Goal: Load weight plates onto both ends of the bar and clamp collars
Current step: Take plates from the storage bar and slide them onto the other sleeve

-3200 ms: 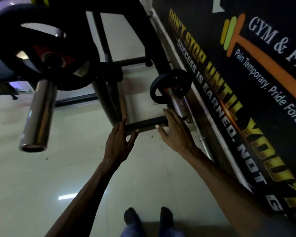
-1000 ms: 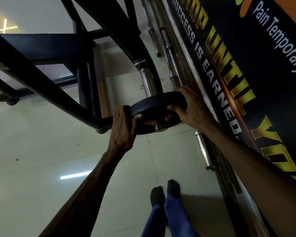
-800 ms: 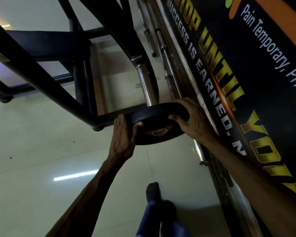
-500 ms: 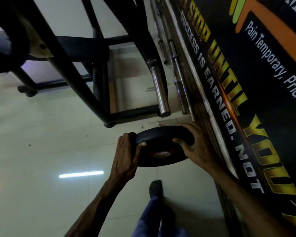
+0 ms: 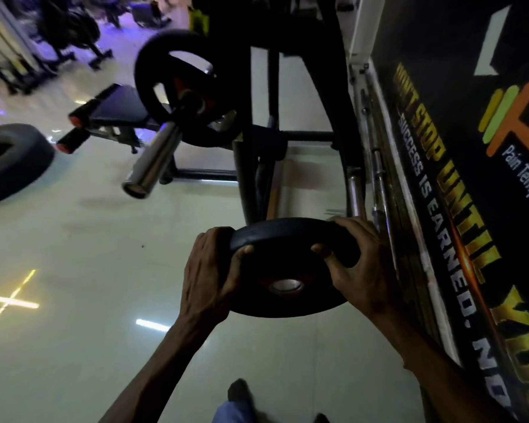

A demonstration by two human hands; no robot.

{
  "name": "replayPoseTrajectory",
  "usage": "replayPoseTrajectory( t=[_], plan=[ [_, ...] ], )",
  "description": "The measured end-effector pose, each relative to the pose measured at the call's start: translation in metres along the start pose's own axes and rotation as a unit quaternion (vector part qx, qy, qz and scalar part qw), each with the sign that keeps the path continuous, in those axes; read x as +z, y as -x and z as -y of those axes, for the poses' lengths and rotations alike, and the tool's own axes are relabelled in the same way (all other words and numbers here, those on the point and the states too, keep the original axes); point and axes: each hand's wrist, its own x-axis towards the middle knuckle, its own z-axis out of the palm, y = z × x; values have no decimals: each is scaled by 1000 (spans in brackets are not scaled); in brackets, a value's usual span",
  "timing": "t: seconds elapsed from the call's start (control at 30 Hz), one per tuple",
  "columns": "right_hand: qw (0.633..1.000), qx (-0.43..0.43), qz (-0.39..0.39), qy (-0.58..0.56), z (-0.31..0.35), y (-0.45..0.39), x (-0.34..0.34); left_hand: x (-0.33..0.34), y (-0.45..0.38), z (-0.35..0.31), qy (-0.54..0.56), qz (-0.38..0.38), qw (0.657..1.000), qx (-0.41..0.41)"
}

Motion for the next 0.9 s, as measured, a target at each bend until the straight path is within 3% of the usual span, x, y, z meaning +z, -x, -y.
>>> replayPoseTrajectory(
  t=[0.37, 0.63, 0.9],
  plan=[
    [996, -84, -16, -39, 153, -67, 85, -157, -42, 56, 44, -91, 995, -17],
    [995, -60, -76, -19, 208, -98, 158, -216, -105, 125, 107, -42, 993, -20],
    [994, -45, -104, -4, 230, -119, 188, -226, -139, 151, 158, -20, 986, -42]
  ],
)
